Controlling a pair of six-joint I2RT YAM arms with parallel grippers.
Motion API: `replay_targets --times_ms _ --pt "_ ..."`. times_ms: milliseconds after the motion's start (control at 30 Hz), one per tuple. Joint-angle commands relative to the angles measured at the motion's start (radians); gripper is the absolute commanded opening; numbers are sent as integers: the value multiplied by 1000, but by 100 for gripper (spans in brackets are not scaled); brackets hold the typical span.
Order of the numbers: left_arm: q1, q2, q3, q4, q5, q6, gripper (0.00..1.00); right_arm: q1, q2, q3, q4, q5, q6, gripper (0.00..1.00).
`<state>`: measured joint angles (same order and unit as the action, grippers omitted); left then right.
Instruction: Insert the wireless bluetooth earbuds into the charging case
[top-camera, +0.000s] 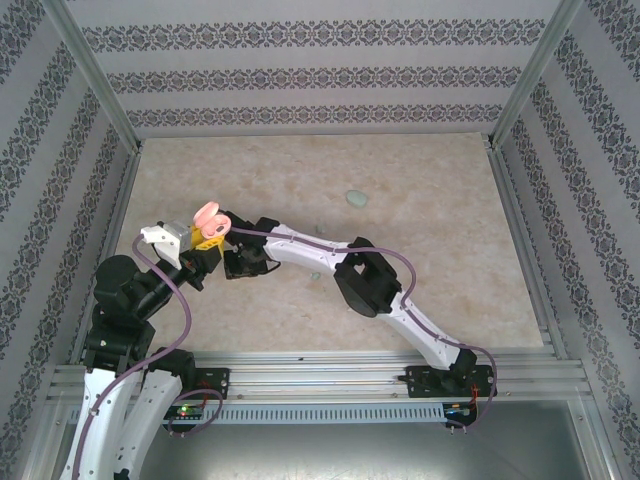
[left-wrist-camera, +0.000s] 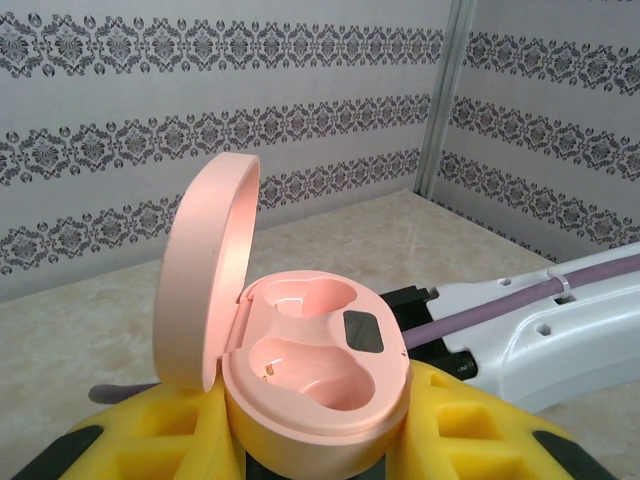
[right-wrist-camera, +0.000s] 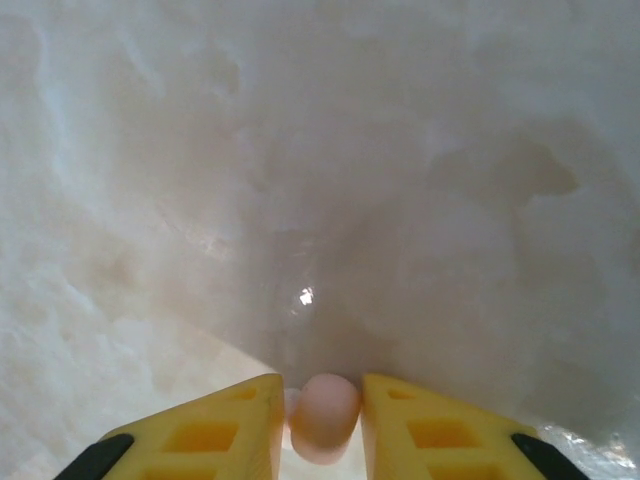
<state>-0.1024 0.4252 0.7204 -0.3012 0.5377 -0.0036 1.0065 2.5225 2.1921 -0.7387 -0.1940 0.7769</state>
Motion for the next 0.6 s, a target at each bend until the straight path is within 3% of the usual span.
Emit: replay_targets --times_ms 0,200,567 --pt "13 -14 26 -4 -5 23 8 14 16 31 -79 20 -25 25" --pt "13 -10 19 11 26 22 8 0 -30 -20 -69 -13 -18 19" --pt "11 72 -37 168 209 -37 9 -129 -343 -420 83 -27 2 16"
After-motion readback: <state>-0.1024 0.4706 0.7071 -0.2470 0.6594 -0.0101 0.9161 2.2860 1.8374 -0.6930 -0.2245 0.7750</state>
